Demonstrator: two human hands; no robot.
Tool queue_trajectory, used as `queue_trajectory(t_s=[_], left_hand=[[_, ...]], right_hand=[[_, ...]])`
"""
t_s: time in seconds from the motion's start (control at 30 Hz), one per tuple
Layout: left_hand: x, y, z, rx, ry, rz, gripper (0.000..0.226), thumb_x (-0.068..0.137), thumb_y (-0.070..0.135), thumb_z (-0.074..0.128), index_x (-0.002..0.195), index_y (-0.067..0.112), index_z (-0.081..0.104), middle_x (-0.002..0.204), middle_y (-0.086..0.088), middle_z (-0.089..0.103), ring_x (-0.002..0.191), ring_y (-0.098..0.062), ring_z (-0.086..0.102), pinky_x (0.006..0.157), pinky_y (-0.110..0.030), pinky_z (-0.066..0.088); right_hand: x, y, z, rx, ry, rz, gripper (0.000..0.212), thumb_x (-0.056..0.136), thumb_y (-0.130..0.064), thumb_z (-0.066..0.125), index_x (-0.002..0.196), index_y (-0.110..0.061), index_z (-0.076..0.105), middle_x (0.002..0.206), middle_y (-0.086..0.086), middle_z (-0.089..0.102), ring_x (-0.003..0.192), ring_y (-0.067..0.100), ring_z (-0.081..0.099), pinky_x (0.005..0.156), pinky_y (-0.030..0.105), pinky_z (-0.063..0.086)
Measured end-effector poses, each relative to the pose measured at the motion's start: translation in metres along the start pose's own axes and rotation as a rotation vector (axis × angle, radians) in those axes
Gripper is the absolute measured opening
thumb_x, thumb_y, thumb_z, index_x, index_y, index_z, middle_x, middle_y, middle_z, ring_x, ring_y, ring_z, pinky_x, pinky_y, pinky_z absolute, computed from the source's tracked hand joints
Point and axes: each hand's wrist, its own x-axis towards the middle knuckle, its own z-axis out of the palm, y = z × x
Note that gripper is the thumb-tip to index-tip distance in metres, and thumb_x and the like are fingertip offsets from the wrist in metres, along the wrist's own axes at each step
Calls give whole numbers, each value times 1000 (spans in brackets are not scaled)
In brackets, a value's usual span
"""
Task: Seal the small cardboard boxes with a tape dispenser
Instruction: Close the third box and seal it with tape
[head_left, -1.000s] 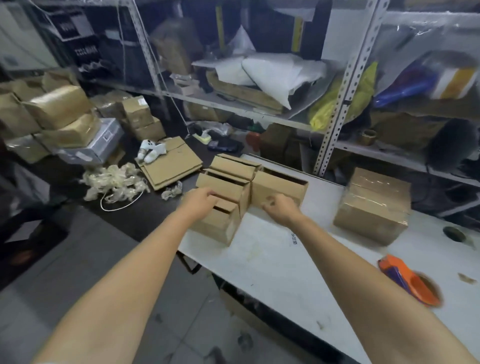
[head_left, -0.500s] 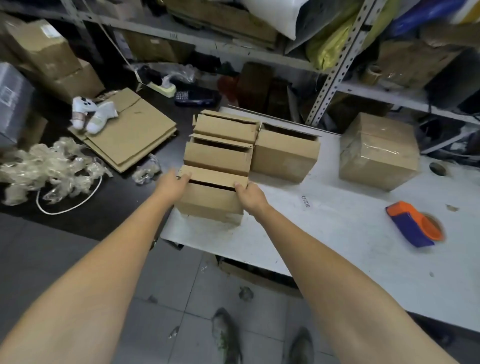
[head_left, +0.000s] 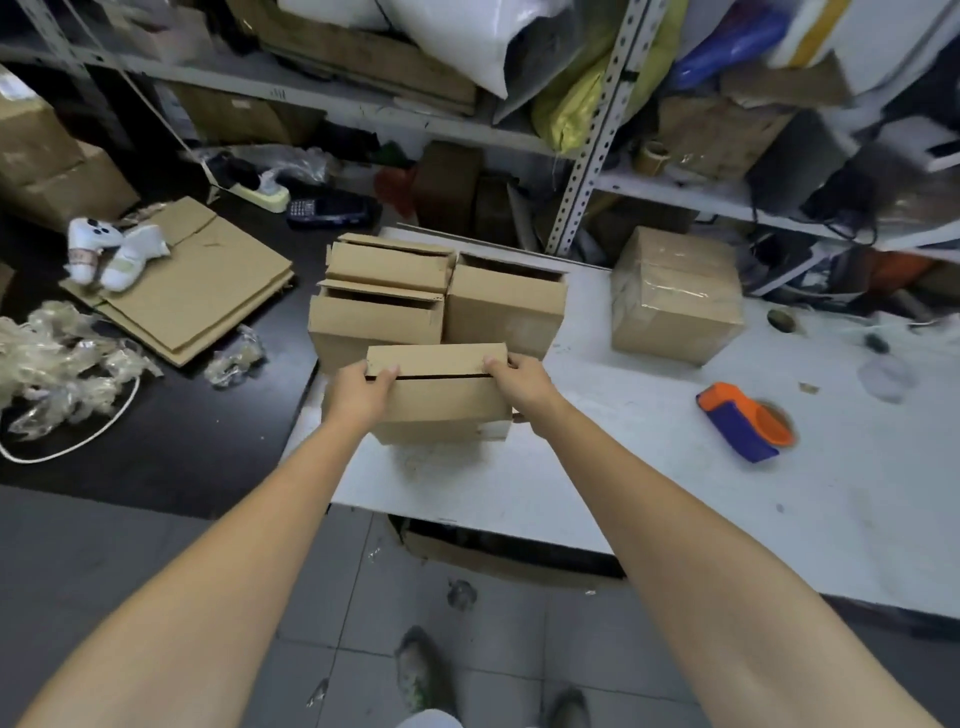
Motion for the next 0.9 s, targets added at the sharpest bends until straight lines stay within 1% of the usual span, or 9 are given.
queue_trajectory(t_s=[0.1,0.23,0.33,0.4,0.5,0.6,0.7,0.8,0.9], left_hand=[[-8,29,30,9,-32,28,56,93,49,55,133,11,59,131,-8,62,117,-31,57,95,-43,50],[-11,59,90,0,-141,91,58,89,52,57,131,13,61,129,-9,64,115,-31,60,97,-45,50],[-30,88,138,-3,-175,125,72,76,65,55,131,18,61,124,-3,67,112,-27,61,96,-45,51],[-49,111,169,-2,-180,124,61,83,58,58,133,23,60,122,1,67,112,-27,60,92,-40,51],[-67,136,223,-14,-168,124,44,93,43,59,134,25,60,115,-2,67,109,-27,60,78,-33,50],[-79,154,271,-26,-151,115,46,93,42,59,135,25,59,115,-6,67,107,-27,61,83,-35,50],[-89,166,308,-4,-163,83,45,94,40,60,135,23,59,111,-4,68,103,-26,62,81,-34,50],[-95,169,328,-16,-145,50,47,93,41,61,137,25,57,109,-4,67,102,-26,62,89,-40,52],[-90,170,334,6,-120,26,48,93,41,62,137,26,56,107,-3,67,103,-27,63,89,-40,52]], right_hand=[[-7,13,-46,-33,48,-58,33,98,-36,51,126,-20,59,114,0,60,103,24,56,77,34,47],[-10,49,-114,-12,165,-43,37,97,-32,51,131,-19,58,117,2,61,106,26,55,80,36,46],[-8,80,-165,31,211,-34,35,97,-30,52,129,-19,59,115,1,61,107,26,56,80,36,46],[-4,100,-198,60,229,-36,32,97,-29,52,127,-19,61,114,0,62,106,24,58,83,37,49],[8,132,-245,93,242,-40,28,96,-27,53,121,-19,64,110,-1,66,105,24,61,87,41,52],[23,165,-287,89,228,-34,29,95,-26,54,119,-15,66,114,4,68,109,26,62,94,43,51],[32,187,-320,86,198,-14,31,96,-26,54,123,-13,64,113,3,67,108,25,60,92,40,49],[38,199,-338,95,181,-20,31,95,-27,56,123,-17,63,110,0,66,105,22,60,94,41,51],[47,205,-345,52,136,-31,35,93,-34,58,124,-19,62,112,0,67,104,21,62,92,44,53]])
